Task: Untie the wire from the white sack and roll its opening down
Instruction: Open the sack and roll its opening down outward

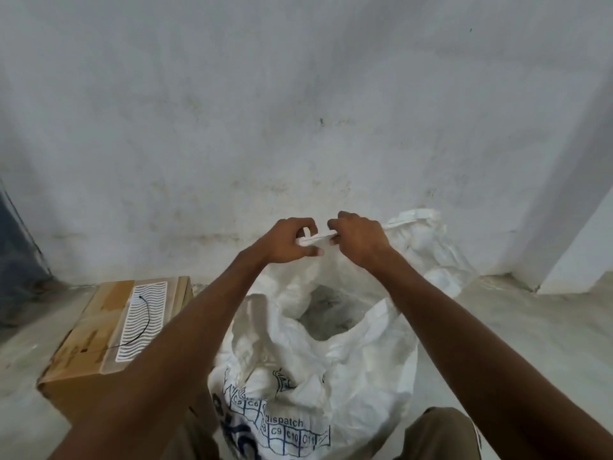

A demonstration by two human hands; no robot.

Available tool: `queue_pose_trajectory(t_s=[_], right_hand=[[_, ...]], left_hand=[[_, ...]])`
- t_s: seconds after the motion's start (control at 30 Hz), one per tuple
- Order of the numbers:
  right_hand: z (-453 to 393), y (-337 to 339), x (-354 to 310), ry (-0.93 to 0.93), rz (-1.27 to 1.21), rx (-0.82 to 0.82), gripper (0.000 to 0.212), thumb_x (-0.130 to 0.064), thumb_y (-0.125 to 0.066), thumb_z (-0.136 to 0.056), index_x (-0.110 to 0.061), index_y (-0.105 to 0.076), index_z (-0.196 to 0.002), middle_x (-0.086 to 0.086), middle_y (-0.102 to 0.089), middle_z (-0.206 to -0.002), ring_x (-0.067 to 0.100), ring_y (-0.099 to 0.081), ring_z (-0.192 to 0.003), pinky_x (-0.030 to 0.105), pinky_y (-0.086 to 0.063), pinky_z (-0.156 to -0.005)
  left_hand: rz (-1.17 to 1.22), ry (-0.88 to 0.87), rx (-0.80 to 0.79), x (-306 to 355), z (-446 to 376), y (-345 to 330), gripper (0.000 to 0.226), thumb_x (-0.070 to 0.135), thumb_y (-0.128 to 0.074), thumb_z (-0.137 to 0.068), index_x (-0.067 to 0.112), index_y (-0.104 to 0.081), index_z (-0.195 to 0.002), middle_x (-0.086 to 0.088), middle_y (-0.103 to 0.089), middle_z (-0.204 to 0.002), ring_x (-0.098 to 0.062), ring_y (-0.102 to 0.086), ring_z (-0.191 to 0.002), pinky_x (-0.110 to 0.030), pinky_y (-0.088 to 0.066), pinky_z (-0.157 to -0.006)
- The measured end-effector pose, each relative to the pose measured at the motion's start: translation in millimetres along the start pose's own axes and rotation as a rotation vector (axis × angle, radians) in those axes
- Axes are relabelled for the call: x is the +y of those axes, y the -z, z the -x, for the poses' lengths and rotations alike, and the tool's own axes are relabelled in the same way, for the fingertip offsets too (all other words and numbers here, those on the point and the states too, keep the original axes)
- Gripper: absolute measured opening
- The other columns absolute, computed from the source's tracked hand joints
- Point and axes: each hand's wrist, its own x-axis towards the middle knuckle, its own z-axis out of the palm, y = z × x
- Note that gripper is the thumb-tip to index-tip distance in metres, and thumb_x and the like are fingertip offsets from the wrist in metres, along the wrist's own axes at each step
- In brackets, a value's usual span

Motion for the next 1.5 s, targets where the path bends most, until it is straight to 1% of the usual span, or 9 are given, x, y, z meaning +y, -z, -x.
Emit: queue_pose_trajectory(t_s=[0.17, 0.27, 0.5, 0.67, 0.8, 0.97, 1.17, 1.37, 1.5], right_hand=[[13.2, 0.8, 38.9, -0.112, -0.073, 0.057, 0.016, -0.032, -0.056, -0.101, -0.024, -0.063, -0.114, -0.001, -0.062, -0.106, 0.029, -0.065, -0.098, 0.034, -0.037, -0.07], [24.5, 2.4, 58.0, -0.239, -0.073, 0.078, 0.019, -0.036, -0.055, -0.102, -0.027, -0.066, -0.115, 0.002, -0.068, -0.112, 0.033, -0.066, -0.101, 0.035, -0.038, -0.072], [36.1, 11.5, 66.0, -0.396, -0.122, 0.088, 0.018, -0.036, -0.057, -0.099, -0.028, -0.07, -0.108, 0.01, -0.069, -0.11, 0.039, -0.065, -0.099, 0.038, -0.038, -0.076], [43.5, 13.4, 75.0, -0.457, -0.112, 0.112, 0.018, -0.036, -0.057, -0.099, -0.027, -0.07, -0.109, 0.01, -0.068, -0.111, 0.04, -0.065, -0.1, 0.037, -0.038, -0.076], [44.9, 3.8, 78.6, -0.467, 0.041, 0.128, 0.021, -0.029, -0.061, -0.096, -0.02, -0.063, -0.116, 0.006, -0.063, -0.116, 0.034, -0.063, -0.102, 0.04, -0.041, -0.079], [32.2, -16.5, 45.5, -0.25, 0.185, 0.108, 0.094, -0.033, -0.079, -0.077, -0.021, -0.026, -0.153, 0.007, -0.042, -0.146, 0.032, -0.048, -0.126, 0.062, -0.038, -0.099], [17.2, -25.3, 24.6, -0.252, -0.152, 0.101, 0.019, -0.013, -0.056, -0.098, -0.02, -0.056, -0.116, 0.001, -0.066, -0.112, 0.025, -0.065, -0.098, 0.042, -0.046, -0.086], [27.3, -35.4, 29.0, -0.246, -0.385, -0.062, 0.061, -0.07, -0.051, -0.091, -0.025, -0.051, -0.132, 0.002, -0.057, -0.128, 0.025, -0.06, -0.113, 0.05, -0.048, -0.096], [21.0, -50.0, 14.0, -0.196, -0.396, -0.02, 0.029, -0.036, -0.056, -0.101, -0.021, -0.056, -0.127, 0.003, -0.065, -0.118, 0.028, -0.063, -0.108, 0.04, -0.048, -0.083]], left_hand=[[-0.085, 0.126, -0.157, -51.7, 25.4, -1.0, 0.045, 0.05, -0.069, -0.091, 0.007, -0.067, -0.104, -0.012, -0.068, -0.097, -0.028, -0.061, -0.087, -0.038, -0.047, -0.081], [0.016, 0.127, -0.074, -60.7, 33.9, 0.3, 0.043, 0.06, -0.065, -0.088, 0.018, -0.068, -0.097, 0.0, -0.069, -0.089, -0.019, -0.062, -0.079, -0.032, -0.046, -0.074], [-0.17, 0.138, -0.23, -52.7, 18.8, 5.8, 0.05, 0.026, -0.084, -0.075, 0.024, -0.059, -0.119, -0.001, -0.067, -0.111, -0.022, -0.061, -0.1, -0.037, -0.05, -0.085], [-0.39, 0.279, -0.265, -66.9, 18.3, 4.5, 0.059, 0.053, -0.062, -0.093, 0.017, -0.055, -0.141, -0.007, -0.057, -0.14, -0.032, -0.049, -0.13, -0.043, -0.038, -0.107], [-0.22, 0.224, -0.002, -67.9, 16.2, 20.4, 0.035, 0.057, -0.05, -0.099, 0.022, -0.06, -0.097, -0.004, -0.067, -0.094, -0.032, -0.065, -0.095, -0.039, -0.048, -0.081], [-0.047, 0.12, 0.176, -19.2, -5.0, 30.9, 0.025, 0.048, -0.075, -0.086, 0.025, -0.066, -0.083, 0.01, -0.06, -0.067, -0.008, -0.057, -0.062, -0.026, -0.041, -0.059], [-0.147, 0.067, 0.055, 4.3, -7.9, 27.1, 0.028, 0.05, -0.079, -0.076, 0.035, -0.066, -0.095, 0.011, -0.065, -0.087, -0.014, -0.063, -0.08, -0.034, -0.051, -0.072], [-0.167, 0.078, 0.129, -14.2, 11.7, 34.9, 0.029, 0.062, -0.069, -0.08, 0.041, -0.062, -0.097, 0.016, -0.067, -0.084, -0.008, -0.063, -0.077, -0.03, -0.047, -0.068], [-0.34, 0.046, 0.108, -8.4, 13.9, 29.8, 0.041, 0.078, -0.052, -0.084, 0.049, -0.062, -0.111, 0.017, -0.07, -0.098, -0.008, -0.062, -0.089, -0.032, -0.047, -0.076]])
